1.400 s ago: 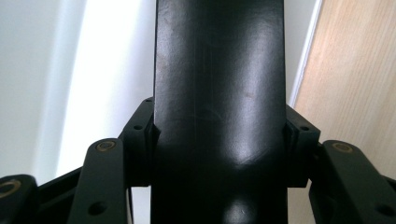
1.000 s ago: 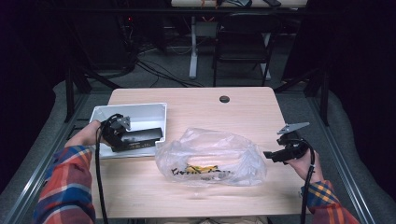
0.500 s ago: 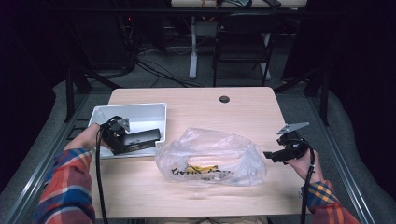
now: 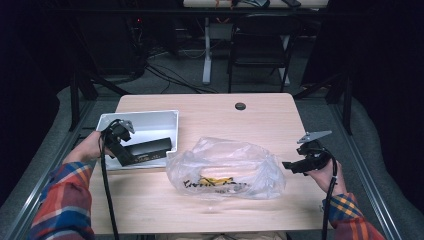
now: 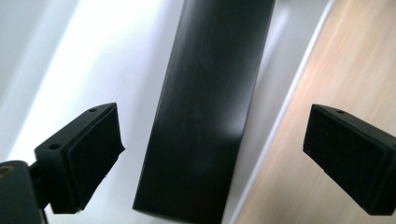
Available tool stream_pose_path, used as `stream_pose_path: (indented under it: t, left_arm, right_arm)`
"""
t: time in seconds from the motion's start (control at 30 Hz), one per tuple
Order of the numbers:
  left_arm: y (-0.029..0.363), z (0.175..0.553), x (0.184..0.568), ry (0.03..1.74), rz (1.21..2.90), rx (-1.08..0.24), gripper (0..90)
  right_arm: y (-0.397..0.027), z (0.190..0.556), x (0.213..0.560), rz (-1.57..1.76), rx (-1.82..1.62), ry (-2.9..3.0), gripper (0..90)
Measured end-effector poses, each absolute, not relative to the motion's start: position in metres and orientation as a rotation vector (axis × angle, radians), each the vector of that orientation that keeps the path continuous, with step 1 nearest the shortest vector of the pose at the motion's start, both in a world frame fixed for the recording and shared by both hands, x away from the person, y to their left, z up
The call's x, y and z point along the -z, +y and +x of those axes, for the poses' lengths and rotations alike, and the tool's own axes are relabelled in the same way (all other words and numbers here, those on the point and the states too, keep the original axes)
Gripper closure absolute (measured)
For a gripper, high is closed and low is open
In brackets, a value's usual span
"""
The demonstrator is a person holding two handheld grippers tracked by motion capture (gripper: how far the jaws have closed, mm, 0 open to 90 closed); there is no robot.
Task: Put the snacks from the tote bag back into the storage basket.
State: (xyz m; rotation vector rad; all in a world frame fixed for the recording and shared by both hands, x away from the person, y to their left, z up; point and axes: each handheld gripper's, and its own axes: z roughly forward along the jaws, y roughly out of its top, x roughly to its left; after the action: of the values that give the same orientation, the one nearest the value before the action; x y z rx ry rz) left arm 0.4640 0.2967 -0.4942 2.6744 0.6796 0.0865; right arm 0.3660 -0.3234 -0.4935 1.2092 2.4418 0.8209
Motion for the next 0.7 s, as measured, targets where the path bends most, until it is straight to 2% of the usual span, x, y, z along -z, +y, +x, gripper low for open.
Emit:
stream_pose_path:
  t: [0.13, 0.3, 0.47, 0.7]
  left_arm:
    - [0.298, 0.459, 0.487, 0.745, 2.535, -0.143, 10.0]
    - [0.289, 0.456, 0.484, 0.851, 2.447, -0.157, 8.1]
    - [0.276, 0.455, 0.479, 0.980, 2.416, -0.225, 9.4]
    - [0.250, 0.453, 0.475, 1.070, 2.371, -0.283, 15.0]
  right_arm:
    - [-0.323, 0.368, 0.495, 1.217, -0.825, 2.442, 18.0]
    - [-0.322, 0.370, 0.496, 1.217, -0.837, 2.447, 18.1]
    - [-0.322, 0.368, 0.497, 1.211, -0.828, 2.443, 18.2]
    - [-0.320, 0.367, 0.497, 1.192, -0.816, 2.447, 18.3]
